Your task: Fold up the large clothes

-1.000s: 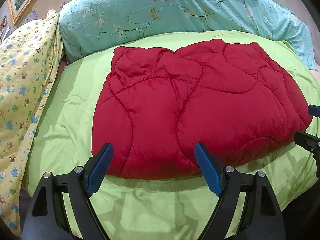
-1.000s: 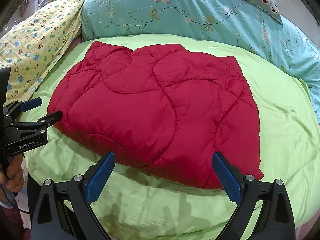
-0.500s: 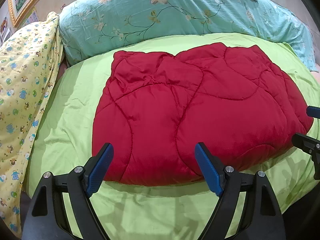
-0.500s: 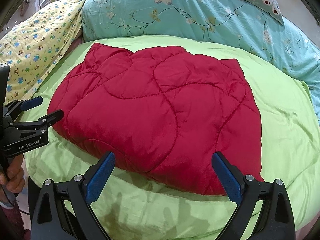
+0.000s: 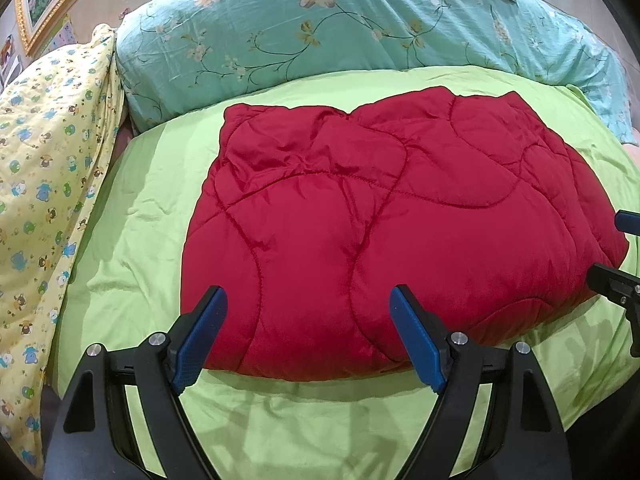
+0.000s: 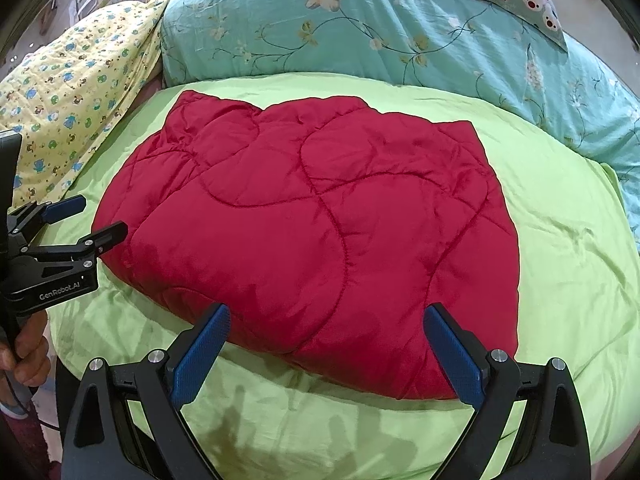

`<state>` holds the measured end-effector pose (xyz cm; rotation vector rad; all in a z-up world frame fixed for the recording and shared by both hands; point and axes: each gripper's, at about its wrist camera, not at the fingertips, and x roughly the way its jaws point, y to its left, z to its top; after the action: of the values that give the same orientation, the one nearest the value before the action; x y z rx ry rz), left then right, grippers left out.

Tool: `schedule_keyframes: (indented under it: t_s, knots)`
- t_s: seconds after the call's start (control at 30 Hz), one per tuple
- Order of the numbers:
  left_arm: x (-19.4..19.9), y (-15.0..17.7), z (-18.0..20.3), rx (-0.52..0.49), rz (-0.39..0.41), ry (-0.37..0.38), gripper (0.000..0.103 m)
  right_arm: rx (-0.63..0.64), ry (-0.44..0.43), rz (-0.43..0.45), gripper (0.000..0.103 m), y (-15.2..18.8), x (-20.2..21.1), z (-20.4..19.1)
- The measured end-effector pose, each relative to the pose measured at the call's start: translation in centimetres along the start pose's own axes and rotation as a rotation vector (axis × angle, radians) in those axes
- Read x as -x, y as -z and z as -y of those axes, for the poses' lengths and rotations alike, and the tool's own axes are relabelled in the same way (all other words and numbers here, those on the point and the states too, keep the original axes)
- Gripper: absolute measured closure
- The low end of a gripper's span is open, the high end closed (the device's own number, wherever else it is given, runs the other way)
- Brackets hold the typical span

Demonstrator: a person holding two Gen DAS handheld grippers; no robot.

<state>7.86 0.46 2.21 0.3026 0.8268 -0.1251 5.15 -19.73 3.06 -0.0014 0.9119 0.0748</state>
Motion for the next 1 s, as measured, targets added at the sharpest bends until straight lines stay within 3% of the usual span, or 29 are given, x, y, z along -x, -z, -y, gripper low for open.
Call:
schedule_keyframes:
  t_s: [1.0]
  knots:
    - [-0.07, -0.09, 0.25, -0.001, -0.005, 0.005, 0.019, -0.001, -0.003, 0.005, 0.005, 0.02, 0.29, -0.18]
